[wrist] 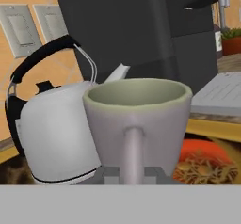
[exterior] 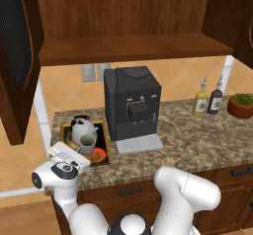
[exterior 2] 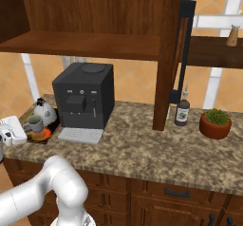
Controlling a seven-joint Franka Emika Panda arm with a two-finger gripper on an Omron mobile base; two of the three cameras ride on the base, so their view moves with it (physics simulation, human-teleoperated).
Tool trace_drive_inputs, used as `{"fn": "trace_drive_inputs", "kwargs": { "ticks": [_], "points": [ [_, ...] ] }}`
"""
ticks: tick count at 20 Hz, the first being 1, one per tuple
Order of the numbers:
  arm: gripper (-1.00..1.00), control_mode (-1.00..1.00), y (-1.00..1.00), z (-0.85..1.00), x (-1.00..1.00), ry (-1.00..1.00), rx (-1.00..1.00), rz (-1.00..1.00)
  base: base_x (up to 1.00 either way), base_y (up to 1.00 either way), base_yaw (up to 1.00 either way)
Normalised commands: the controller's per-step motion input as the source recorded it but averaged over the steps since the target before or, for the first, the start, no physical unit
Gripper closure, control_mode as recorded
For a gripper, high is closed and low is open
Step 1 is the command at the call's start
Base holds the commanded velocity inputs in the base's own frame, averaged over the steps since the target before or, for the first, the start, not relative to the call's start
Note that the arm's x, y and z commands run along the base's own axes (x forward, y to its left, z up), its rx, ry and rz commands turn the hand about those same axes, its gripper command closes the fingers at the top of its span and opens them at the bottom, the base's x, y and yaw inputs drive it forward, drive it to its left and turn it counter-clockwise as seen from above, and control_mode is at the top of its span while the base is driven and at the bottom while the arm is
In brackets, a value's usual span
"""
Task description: Pick the kettle from the counter and place it on the tray. Then pick the mug from the cabinet and place it on the tray. Then close the cabinet doors.
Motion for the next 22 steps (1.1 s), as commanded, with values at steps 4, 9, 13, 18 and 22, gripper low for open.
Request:
{"fn": "trace_drive_inputs", "kwargs": {
  "ticks": [4, 9, 13, 18, 22],
  "points": [
    [1.0, -1.0, 0.1, -0.36, 0.1, 0.0, 0.03, 0.0, 0.0, 0.0, 0.0],
    [1.0, -1.0, 0.02, -0.21, -0.18, 0.0, 0.02, 0.0, 0.0, 0.0, 0.0],
    [-1.0, -1.0, 0.09, -0.19, -0.08, 0.01, 0.0, 0.0, 0.0, 0.0, 0.0],
    [-1.0, -1.0, 0.08, -0.04, 0.0, 0.03, 0.0, 0.0, 0.0, 0.0, 0.0],
    [-1.0, -1.0, 0.0, 0.0, -0.06, 0.04, 0.0, 0.0, 0.0, 0.0, 0.0]
  ]
}}
